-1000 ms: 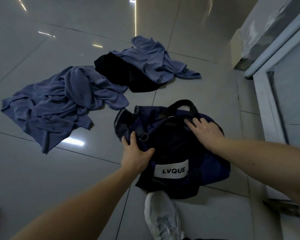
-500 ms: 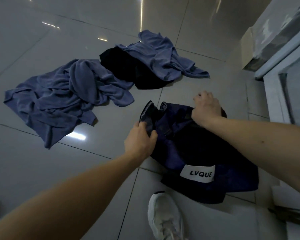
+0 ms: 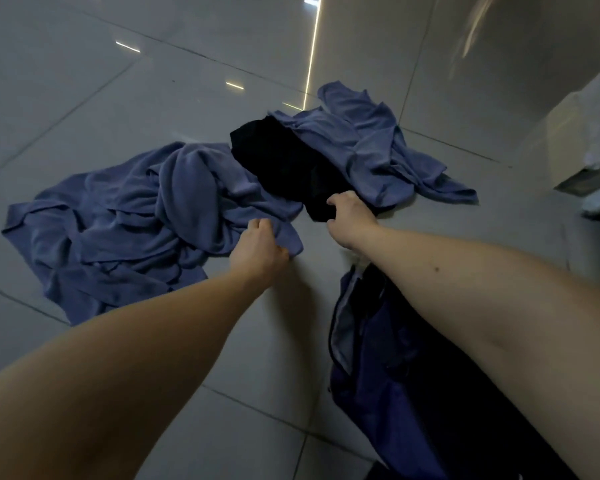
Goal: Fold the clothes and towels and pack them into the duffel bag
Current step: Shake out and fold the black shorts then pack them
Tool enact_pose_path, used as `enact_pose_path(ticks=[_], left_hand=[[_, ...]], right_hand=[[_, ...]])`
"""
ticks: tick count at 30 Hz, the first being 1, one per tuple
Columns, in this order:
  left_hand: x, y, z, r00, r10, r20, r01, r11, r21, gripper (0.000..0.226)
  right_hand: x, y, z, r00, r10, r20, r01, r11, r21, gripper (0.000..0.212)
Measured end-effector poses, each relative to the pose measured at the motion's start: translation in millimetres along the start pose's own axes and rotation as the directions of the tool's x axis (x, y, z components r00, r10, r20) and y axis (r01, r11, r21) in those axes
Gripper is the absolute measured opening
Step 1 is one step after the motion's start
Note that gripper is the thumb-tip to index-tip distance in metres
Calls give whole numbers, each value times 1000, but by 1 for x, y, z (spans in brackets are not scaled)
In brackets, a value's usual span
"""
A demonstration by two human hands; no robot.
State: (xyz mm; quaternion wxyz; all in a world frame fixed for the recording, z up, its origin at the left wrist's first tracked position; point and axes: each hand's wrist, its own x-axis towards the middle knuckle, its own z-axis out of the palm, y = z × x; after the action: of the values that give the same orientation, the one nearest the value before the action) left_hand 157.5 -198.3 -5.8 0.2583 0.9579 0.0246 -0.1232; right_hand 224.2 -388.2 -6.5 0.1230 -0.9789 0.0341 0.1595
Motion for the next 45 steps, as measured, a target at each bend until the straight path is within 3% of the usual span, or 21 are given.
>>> enact_pose_path(ticks=[4, 7, 10, 12, 14, 15, 17, 19, 20, 22, 25, 28, 31, 37, 40, 43, 45], left_hand=[[37, -15, 5, 999, -12, 51, 13, 1000, -21, 37], [57, -19, 5, 995, 49, 89, -46, 998, -35, 37], [70, -20, 4, 996, 69, 62, -69, 998, -8, 27], [80, -19, 7, 998, 49, -48, -51, 997, -53, 20], [91, -12, 8, 996, -46, -77, 26, 970, -242, 29], [100, -5, 6, 993, -119, -6, 104, 892, -439, 37], [115, 9, -6, 948, -256, 191, 304, 543, -783, 63], [128, 17, -17, 922, -285, 262, 335, 247, -909, 83], [132, 20, -23, 922, -293, 253, 318, 201, -926, 81], [134, 27, -38, 937, -315, 152, 236, 247, -940, 53], [138, 35, -58, 941, -327, -93, 73, 460, -885, 27], [130, 50, -92, 929, -289, -231, -50, 522, -852, 43], [108, 71, -138, 909, -192, -370, -205, 567, -798, 41], [32, 89, -232, 807, 17, -590, -440, 683, -583, 28], [-21, 89, -280, 784, 95, -613, -465, 745, -479, 31], [-78, 83, -315, 812, 125, -570, -420, 804, -421, 30], [-114, 70, -329, 839, 144, -525, -373, 855, -361, 34]], right_hand=[[39, -12, 17, 995, -2, 100, 4, 1000, -19, 53], [55, -19, 29, 997, 8, 78, -6, 1000, -19, 52], [64, -23, 36, 991, 124, -58, -106, 963, 248, 56], [65, -29, 33, 956, 268, -118, -162, 821, 547, 45], [59, -41, 28, 950, 305, -61, -137, 586, 798, 21], [52, -47, 22, 959, 279, -43, -105, 495, 862, 8], [37, -60, 11, 977, 209, -40, -49, 405, 913, 12], [20, -68, 1, 988, 138, -75, 17, 382, 924, 14], [14, -69, -2, 990, 104, -91, 46, 368, 929, 12], [0, -69, -12, 991, 68, -117, 89, 323, 942, 11], [-9, -58, -20, 986, 62, -155, 124, 348, 929, 13], [-22, -53, -31, 980, -11, -198, 180, 466, 866, 20], [-45, -63, -54, 975, -72, -209, 215, 530, 820, 30], [-98, -102, -126, 952, -58, -301, 296, 434, 851, 17], [-140, -120, -175, 961, -241, -134, 197, 259, 946, 34], [-188, -136, -214, 878, -449, 164, 11, 362, 932, 21], [-214, -147, -229, 863, -436, 255, -12, 487, 873, 30]])
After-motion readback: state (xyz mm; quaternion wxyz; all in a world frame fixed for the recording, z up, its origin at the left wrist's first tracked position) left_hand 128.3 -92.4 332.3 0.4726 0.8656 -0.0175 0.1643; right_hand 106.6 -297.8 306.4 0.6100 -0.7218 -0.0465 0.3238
